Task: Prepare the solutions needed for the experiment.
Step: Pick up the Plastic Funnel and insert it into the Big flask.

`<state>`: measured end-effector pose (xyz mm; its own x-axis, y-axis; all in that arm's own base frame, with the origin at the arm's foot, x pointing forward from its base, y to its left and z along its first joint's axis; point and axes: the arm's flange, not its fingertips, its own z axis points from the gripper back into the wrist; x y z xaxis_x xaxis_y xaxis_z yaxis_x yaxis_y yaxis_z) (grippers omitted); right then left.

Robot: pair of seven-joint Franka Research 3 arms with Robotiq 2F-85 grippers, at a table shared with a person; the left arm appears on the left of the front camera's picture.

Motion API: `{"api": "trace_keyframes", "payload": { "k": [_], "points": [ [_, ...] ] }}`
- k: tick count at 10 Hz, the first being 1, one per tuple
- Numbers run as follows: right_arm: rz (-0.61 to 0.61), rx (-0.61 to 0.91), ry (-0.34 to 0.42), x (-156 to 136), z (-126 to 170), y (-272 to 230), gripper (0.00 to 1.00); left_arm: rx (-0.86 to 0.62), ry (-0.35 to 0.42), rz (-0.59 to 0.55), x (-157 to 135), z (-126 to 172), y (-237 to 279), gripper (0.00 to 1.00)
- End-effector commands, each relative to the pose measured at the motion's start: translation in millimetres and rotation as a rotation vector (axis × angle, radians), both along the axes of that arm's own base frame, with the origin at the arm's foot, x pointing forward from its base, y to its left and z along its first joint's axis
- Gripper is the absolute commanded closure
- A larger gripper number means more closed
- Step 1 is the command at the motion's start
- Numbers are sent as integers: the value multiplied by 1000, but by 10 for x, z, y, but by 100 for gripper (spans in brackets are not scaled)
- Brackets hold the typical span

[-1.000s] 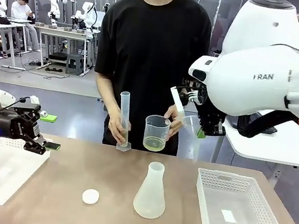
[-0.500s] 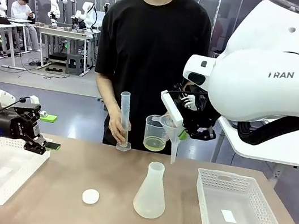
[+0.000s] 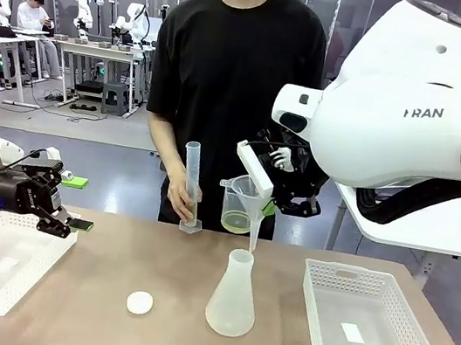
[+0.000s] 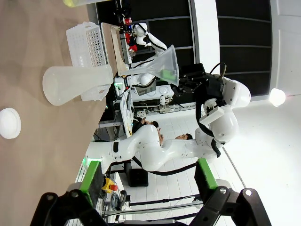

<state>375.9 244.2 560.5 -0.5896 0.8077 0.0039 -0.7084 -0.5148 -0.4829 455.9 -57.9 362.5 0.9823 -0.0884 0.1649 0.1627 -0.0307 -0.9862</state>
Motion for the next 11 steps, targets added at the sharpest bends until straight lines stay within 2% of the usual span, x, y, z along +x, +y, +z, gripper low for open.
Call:
{"api": "trace_keyframes", "payload": {
  "k": [1, 4, 8, 11],
  "points": [
    [0, -1, -3, -1, 8, -6, 96, -16, -3, 7, 9, 27, -12, 0],
    [0, 0, -2, 0, 11, 2, 96, -16, -3, 7, 9, 27, -12, 0],
    [51, 73, -10, 71, -134, 62, 96, -16, -3, 7, 9, 27, -12, 0],
    [34, 52, 3, 121, -219, 84, 96, -16, -3, 7, 9, 27, -12, 0]
  ]
}}
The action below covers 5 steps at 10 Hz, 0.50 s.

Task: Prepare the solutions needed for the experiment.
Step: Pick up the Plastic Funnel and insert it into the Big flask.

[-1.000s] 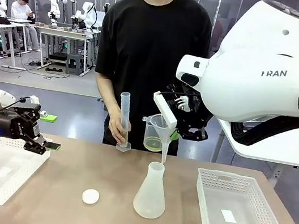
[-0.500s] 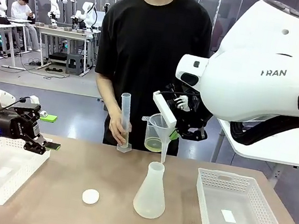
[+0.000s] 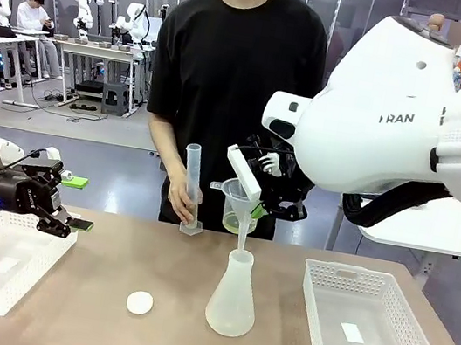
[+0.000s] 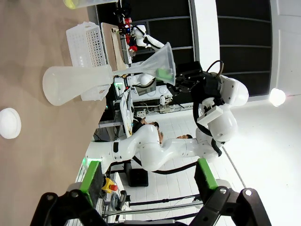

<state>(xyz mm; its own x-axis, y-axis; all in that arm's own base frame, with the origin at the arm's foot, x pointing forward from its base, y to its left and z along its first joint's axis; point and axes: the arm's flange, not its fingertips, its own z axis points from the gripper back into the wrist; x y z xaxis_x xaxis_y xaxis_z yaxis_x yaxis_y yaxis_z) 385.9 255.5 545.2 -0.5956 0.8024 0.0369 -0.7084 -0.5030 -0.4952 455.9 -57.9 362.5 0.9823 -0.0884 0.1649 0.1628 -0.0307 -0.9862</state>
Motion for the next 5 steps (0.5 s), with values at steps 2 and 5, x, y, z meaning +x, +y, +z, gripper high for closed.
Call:
{"api": "trace_keyframes", "payload": {
  "k": [2, 5],
  "points": [
    [28, 21, -12, 41, -138, -37, 96, -16, -3, 6, 9, 27, -12, 0],
    [41, 44, -12, 129, -287, -80, 96, -16, -3, 6, 9, 27, -12, 0]
  ]
}}
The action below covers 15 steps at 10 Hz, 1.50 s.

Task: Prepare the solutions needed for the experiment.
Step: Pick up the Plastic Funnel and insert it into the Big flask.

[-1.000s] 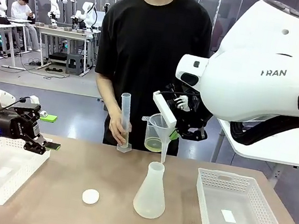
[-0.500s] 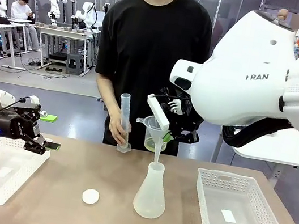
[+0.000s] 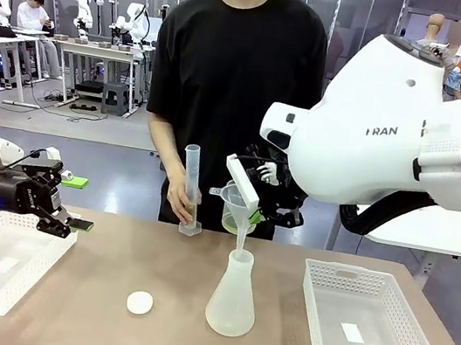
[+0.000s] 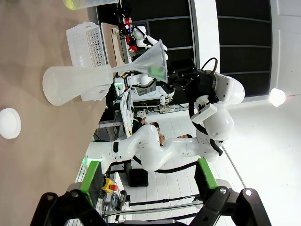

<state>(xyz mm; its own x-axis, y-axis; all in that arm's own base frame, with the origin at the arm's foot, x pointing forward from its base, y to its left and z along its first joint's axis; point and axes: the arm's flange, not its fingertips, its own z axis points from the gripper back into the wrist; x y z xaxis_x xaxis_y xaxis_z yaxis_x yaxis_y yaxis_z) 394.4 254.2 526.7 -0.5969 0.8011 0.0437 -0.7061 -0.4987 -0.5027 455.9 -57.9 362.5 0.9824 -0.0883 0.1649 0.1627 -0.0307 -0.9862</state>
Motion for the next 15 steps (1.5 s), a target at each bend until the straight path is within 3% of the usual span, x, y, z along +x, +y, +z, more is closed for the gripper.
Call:
{"api": "trace_keyframes", "payload": {
  "k": [1, 10, 15],
  "points": [
    [36, 26, -8, 50, -148, -83, 96, -16, -3, 6, 9, 27, -12, 0],
    [51, 62, 27, 95, -558, -190, 96, -16, -3, 6, 9, 27, -12, 0],
    [43, 55, 8, 114, -630, -224, 96, -16, -3, 6, 9, 27, -12, 0]
  ]
}}
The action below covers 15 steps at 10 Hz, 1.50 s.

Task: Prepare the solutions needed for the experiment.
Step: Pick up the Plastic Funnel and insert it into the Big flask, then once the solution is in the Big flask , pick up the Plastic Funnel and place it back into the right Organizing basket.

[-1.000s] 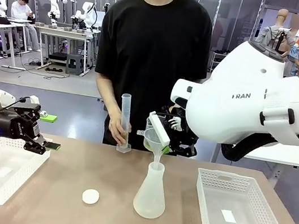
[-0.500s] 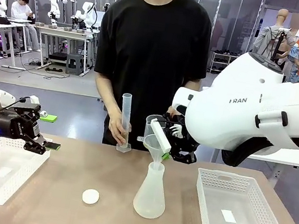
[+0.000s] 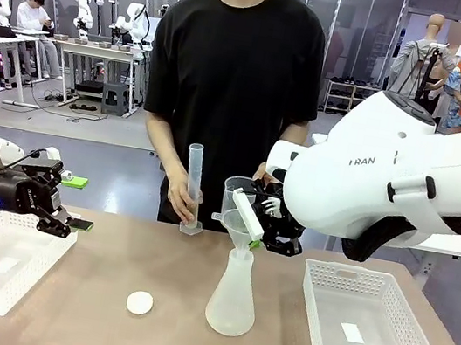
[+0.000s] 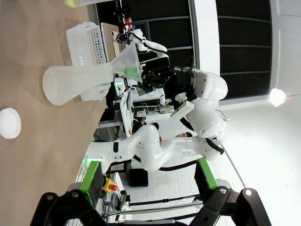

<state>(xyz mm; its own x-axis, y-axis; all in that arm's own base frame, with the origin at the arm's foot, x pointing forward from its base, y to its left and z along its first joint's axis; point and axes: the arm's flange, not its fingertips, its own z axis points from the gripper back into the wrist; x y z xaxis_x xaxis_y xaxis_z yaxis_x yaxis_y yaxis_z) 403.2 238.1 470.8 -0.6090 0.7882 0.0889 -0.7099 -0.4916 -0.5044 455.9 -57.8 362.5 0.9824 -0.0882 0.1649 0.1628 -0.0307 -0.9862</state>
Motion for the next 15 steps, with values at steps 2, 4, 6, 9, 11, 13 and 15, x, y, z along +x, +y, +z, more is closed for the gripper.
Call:
{"api": "trace_keyframes", "payload": {
  "k": [2, 4, 6, 9, 11, 13, 15],
  "points": [
    [26, 9, -13, 17, -75, -71, 77, -16, -3, 6, 9, 27, -13, 0],
    [39, 0, -6, -43, -53, -64, 57, -16, -3, 6, 9, 27, -13, 0],
    [38, -25, 2, -118, -19, -60, 38, -16, -3, 6, 9, 27, -13, 0],
    [15, -9, 1, -44, -14, -6, 28, -16, -3, 6, 9, 27, -13, 0],
    [15, -9, 1, -44, -14, -6, 28, -16, -3, 6, 9, 27, -13, 0],
    [15, -9, 1, -44, -14, -6, 28, -16, -3, 6, 9, 27, -13, 0],
    [15, -9, 1, -44, -14, -6, 28, -16, -3, 6, 9, 27, -13, 0]
  ]
}}
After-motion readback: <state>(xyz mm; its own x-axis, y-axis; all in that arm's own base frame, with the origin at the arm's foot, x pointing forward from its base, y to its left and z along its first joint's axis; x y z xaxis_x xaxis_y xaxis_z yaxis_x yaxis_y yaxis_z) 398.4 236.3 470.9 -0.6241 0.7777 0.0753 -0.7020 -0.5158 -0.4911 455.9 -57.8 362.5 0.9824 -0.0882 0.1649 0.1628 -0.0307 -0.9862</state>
